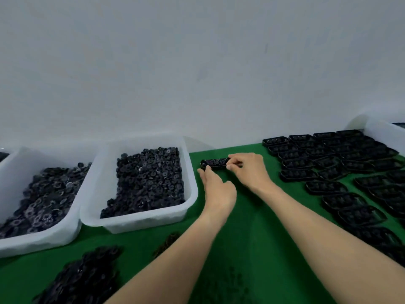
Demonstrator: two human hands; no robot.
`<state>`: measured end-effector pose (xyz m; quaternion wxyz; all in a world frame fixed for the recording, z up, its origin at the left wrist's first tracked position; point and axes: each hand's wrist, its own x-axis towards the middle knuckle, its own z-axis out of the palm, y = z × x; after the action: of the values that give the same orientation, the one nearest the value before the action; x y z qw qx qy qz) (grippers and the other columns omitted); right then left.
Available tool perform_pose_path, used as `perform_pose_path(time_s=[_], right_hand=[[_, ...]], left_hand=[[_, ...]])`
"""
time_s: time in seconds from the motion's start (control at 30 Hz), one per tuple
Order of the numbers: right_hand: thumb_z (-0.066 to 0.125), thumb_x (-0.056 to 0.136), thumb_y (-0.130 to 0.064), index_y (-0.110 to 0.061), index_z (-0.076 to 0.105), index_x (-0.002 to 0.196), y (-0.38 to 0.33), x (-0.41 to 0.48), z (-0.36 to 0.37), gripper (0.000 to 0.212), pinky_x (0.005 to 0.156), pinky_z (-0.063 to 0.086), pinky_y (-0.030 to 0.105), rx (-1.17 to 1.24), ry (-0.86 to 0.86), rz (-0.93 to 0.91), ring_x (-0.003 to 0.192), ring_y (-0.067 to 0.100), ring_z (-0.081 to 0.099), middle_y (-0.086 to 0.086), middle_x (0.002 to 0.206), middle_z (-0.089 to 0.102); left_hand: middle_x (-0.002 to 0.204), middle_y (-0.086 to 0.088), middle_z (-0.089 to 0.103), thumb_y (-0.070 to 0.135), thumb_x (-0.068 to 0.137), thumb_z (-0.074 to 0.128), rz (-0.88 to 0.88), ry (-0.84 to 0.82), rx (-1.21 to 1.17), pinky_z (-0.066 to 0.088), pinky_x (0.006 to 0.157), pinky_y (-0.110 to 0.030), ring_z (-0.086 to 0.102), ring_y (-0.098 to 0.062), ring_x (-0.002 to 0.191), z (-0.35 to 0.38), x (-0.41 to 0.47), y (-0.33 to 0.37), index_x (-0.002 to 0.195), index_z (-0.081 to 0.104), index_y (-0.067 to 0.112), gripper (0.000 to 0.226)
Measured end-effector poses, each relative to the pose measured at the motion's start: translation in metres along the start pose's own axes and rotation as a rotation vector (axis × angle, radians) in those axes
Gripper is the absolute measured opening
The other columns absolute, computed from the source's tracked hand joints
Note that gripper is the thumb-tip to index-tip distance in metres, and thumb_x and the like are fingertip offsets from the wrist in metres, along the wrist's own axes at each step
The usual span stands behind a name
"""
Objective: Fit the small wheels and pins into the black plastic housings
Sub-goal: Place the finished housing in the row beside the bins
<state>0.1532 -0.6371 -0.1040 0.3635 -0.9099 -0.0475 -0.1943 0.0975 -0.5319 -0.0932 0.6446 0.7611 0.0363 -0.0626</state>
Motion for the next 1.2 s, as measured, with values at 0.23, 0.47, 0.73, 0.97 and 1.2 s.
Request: perform_pose_path(time_s=[0.23, 0.47, 0.73, 0.97, 1.2], right_hand=[[0.063, 0.079, 0.001, 0.0, 0.071, 0.08, 0.009, 0.044, 0.03, 0.008, 0.081, 0.04, 0.016, 0.061, -0.018, 0.064, 0.095, 0.024, 0.063, 0.011, 0.091, 0.071], [0.059, 0.081, 0.005, -0.004, 0.067, 0.097, 0.013, 0.046, 0.035, 0.02, 0.086, 0.045, 0.024, 0.098, -0.019, 0.075, 0.097, 0.025, 0.061, 0.013, 0.11, 0.065], [0.05, 0.084, 0.005, -0.005, 0.063, 0.103, -0.013, 0.002, 0.008, 0.025, 0.081, 0.048, 0.029, 0.091, -0.02, 0.083, 0.098, 0.027, 0.06, 0.011, 0.113, 0.061], [0.062, 0.079, 0.003, -0.008, 0.069, 0.087, -0.069, -0.087, -0.033, 0.015, 0.072, 0.047, 0.016, 0.003, 0.029, -0.122, 0.077, 0.013, 0.06, 0.003, 0.087, 0.069], [0.063, 0.08, -0.012, -0.011, 0.069, 0.085, -0.166, -0.19, -0.03, 0.009, 0.068, 0.045, 0.011, 0.105, -0.11, -0.357, 0.075, 0.003, 0.057, -0.006, 0.079, 0.066]], left_hand=[[0.155, 0.0, -0.008, -0.01, 0.08, 0.029, -0.016, 0.127, -0.021, 0.002, 0.11, -0.023, -0.005, -0.012, 0.141, 0.011, 0.038, 0.008, 0.145, 0.004, 0.01, 0.072], [0.155, 0.002, -0.007, -0.01, 0.079, 0.029, -0.038, 0.109, -0.043, 0.003, 0.112, -0.026, -0.005, -0.011, 0.141, 0.01, 0.039, 0.007, 0.145, 0.004, 0.011, 0.074], [0.154, 0.0, 0.005, 0.004, 0.092, 0.037, 0.063, 0.007, 0.024, 0.014, 0.115, -0.032, 0.005, -0.014, 0.141, 0.007, 0.004, 0.018, 0.146, 0.005, 0.013, 0.063], [0.109, 0.012, 0.06, 0.01, 0.095, 0.041, 0.27, -0.081, 0.007, 0.042, 0.087, -0.014, 0.055, 0.001, 0.099, -0.055, -0.102, 0.017, 0.11, 0.058, 0.025, 0.027], [0.069, 0.007, 0.068, 0.011, 0.089, 0.052, 0.27, 0.148, 0.042, 0.042, 0.055, -0.012, 0.056, -0.002, 0.057, -0.176, -0.208, -0.025, 0.081, 0.067, 0.026, 0.023]])
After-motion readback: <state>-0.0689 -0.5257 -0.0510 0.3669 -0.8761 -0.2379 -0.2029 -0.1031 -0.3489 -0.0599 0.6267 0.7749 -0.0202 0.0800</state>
